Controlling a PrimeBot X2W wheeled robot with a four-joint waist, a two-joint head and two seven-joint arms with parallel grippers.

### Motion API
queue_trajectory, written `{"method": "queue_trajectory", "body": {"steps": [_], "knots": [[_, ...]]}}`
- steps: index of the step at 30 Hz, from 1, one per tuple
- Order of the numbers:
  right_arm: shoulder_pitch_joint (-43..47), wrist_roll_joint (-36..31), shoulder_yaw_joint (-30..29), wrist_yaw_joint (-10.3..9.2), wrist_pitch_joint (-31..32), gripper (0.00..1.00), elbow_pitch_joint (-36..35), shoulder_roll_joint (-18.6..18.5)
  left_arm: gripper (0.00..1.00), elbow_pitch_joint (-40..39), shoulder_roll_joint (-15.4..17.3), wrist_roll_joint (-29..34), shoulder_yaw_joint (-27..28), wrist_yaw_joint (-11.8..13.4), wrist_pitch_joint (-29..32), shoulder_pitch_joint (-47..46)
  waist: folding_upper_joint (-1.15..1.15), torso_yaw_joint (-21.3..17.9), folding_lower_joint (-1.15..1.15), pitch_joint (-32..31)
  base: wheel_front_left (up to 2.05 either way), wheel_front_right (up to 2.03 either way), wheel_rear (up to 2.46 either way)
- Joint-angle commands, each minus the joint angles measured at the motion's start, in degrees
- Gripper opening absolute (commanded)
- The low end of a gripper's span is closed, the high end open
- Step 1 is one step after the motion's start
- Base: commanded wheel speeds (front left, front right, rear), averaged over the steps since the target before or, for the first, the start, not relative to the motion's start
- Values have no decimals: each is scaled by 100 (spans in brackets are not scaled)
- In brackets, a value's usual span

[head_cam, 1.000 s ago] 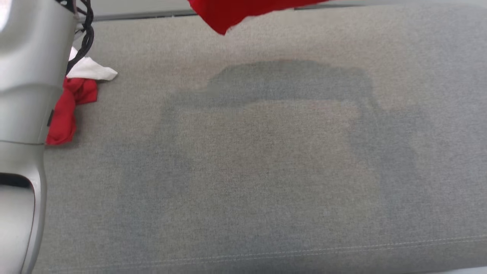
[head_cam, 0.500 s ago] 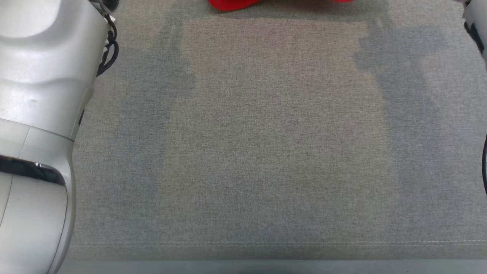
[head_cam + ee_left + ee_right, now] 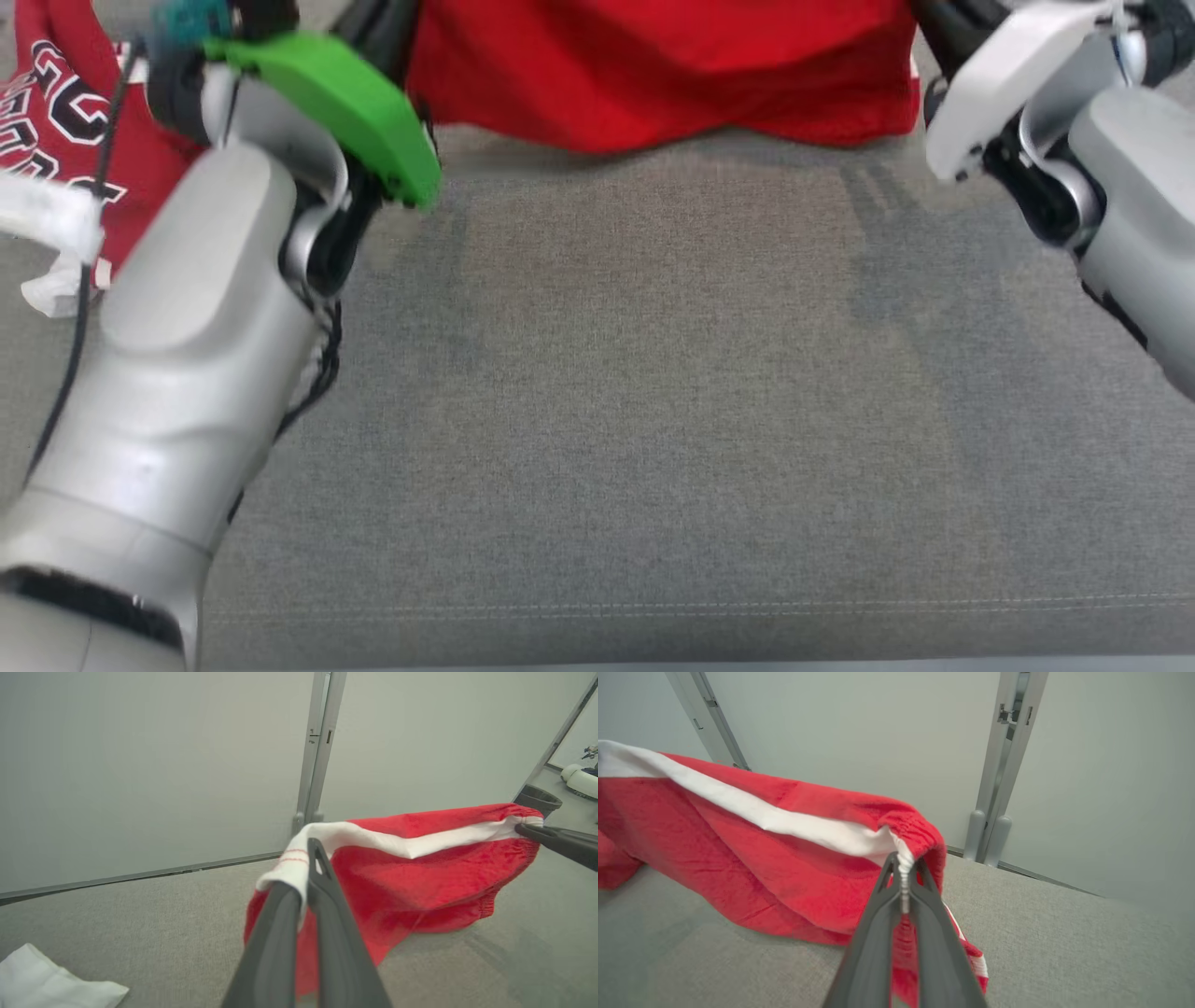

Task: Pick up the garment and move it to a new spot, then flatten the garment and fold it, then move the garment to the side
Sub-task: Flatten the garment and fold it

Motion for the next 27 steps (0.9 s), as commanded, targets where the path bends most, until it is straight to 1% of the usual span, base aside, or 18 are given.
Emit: {"method": "queue_trajectory", "body": {"steps": [1,3,4,7,10,13,15,16,17,22,27], "knots": [[259,130,63,-8,-25,0,-171,-139,0,-212,126,-114,-30,-15,26,387,0,-72,-1,-361,0,0,0],[580,310,160,-9,-59,0,-486,-357,0,-619,331,-226,-53,1,56,992,0,-90,-1,-524,0,0,0],[756,391,203,-8,-76,0,-641,-448,0,-831,416,-301,-50,52,64,1308,0,-103,-1,-604,0,0,0],[1281,550,351,-8,-156,0,-1042,-724,0,-1447,631,-511,-7,281,18,2196,0,-135,-1,-807,0,0,0],[1788,641,484,-8,-230,0,-1382,-957,0,-2053,831,-589,-39,500,-37,2957,0,-158,-1,-971,0,0,0],[2283,697,596,-8,-288,0,-1699,-1174,0,-2569,999,-623,-165,581,-61,3624,0,-180,-1,-1125,0,0,0],[2587,669,657,-8,-315,0,-1882,-1306,0,-2861,1088,-585,-300,586,-75,3992,0,-192,-1,-1223,0,0,0],[2869,650,704,-8,-342,0,-2034,-1412,0,-3036,1182,-604,-375,658,-106,4336,0,-214,-1,-1318,0,0,0],[2869,650,704,-8,-342,0,-2034,-1412,0,-3036,1182,-604,-375,658,-106,4336,0,-214,-1,-1318,0,0,0],[3539,572,686,-8,-388,0,-2256,-1595,0,-3333,1369,-618,-543,799,-219,5080,0,-248,-1,-1522,0,0,0],[4227,431,467,-8,-413,0,-2502,-1647,0,-3579,1487,-625,-588,1017,-428,5693,0,-244,-1,-1679,0,0,0]]}}
